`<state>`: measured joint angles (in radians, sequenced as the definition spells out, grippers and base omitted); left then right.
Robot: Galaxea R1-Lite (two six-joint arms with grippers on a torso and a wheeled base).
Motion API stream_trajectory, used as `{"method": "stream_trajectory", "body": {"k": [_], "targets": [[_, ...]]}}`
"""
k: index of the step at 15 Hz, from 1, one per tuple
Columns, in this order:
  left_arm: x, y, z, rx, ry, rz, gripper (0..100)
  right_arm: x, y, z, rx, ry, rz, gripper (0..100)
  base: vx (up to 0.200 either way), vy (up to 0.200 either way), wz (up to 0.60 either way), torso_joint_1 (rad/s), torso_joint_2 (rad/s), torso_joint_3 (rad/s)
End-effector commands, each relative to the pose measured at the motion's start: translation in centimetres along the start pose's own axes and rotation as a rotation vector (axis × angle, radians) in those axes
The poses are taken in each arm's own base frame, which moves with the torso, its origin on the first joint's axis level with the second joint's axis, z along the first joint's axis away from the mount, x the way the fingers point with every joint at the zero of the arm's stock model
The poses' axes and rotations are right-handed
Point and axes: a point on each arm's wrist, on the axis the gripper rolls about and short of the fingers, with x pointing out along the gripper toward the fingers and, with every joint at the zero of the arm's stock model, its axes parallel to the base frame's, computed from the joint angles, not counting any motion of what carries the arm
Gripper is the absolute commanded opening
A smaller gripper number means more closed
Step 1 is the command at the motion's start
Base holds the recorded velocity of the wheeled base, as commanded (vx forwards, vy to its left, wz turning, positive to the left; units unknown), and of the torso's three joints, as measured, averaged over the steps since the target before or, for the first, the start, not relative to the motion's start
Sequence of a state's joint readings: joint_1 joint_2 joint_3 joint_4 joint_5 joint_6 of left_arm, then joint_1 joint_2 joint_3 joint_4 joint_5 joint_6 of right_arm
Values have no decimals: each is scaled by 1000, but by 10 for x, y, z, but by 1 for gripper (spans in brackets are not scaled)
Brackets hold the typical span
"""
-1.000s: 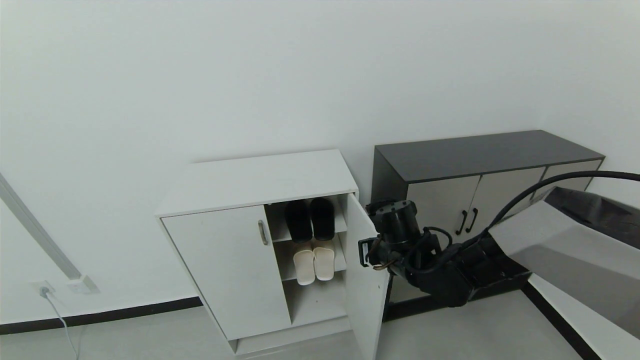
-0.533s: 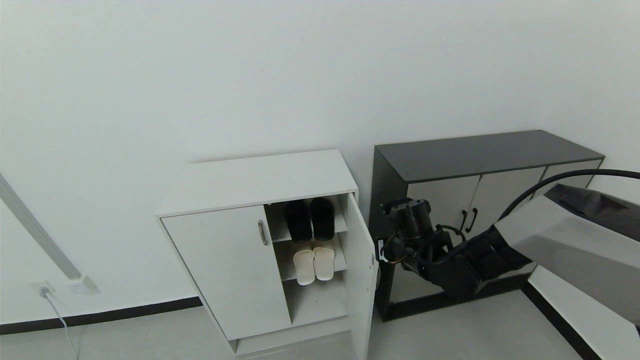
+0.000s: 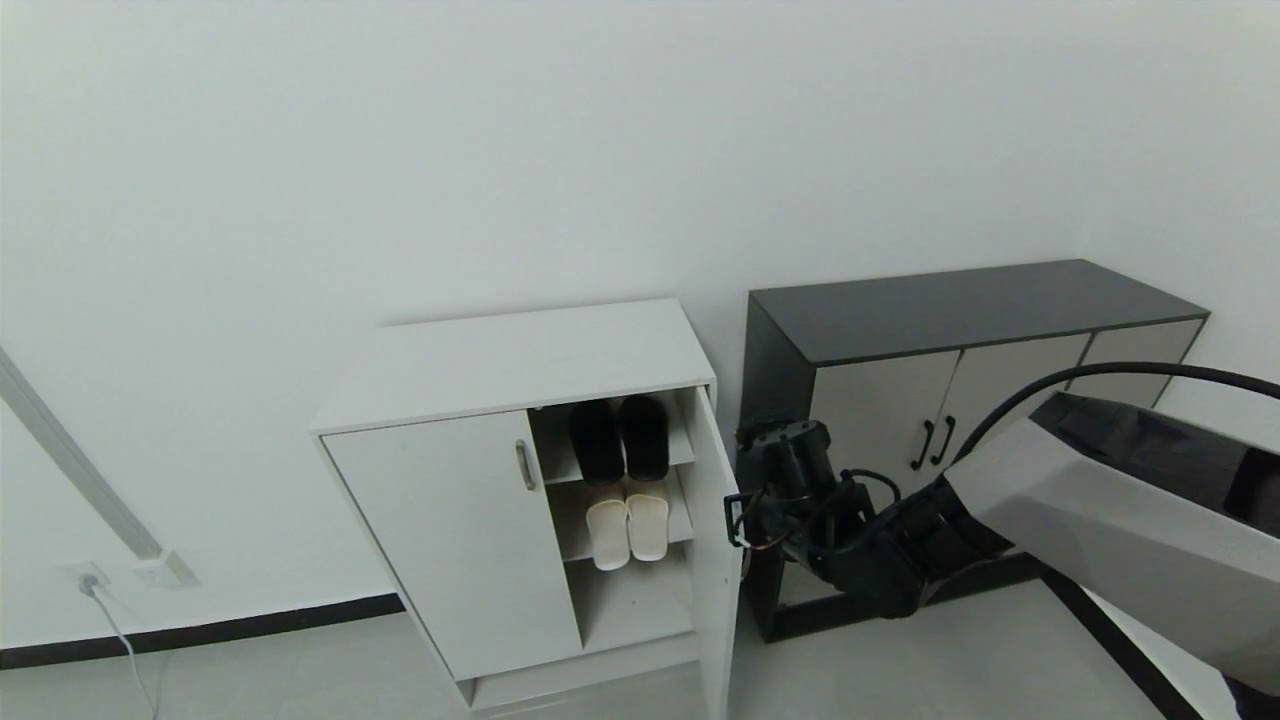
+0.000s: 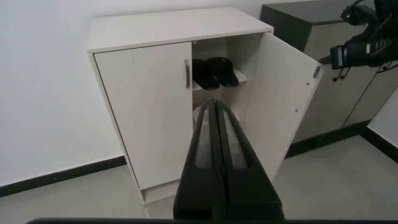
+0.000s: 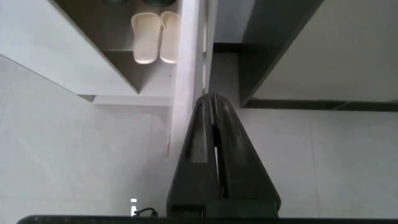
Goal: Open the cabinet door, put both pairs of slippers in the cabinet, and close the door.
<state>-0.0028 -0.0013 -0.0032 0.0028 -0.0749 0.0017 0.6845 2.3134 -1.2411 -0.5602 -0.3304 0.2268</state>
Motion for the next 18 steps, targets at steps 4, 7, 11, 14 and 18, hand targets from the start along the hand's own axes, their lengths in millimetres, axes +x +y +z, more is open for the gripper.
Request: {"method": "stream_trajectory", "body": {"k": [4, 7, 11, 14, 18], "targets": [[0, 0, 0, 0, 2, -1, 0, -42, 44, 15, -5, -52, 153, 0, 0, 0, 0, 0, 0, 0], [0, 0, 0, 0, 2, -1, 0, -71, 47, 25, 14, -63, 274, 0, 0, 0, 0, 0, 0, 0], [0, 0, 0, 0, 2, -1, 0, -81, 39, 28, 4, -80, 273, 0, 0, 0, 0, 0, 0, 0], [0, 0, 0, 0, 2, -1, 0, -80, 41, 23, -4, -74, 277, 0, 0, 0, 400, 2, 0, -2], [0, 0, 0, 0, 2, -1, 0, -79, 41, 21, -4, -67, 278, 0, 0, 0, 600, 1, 2, 1]]}}
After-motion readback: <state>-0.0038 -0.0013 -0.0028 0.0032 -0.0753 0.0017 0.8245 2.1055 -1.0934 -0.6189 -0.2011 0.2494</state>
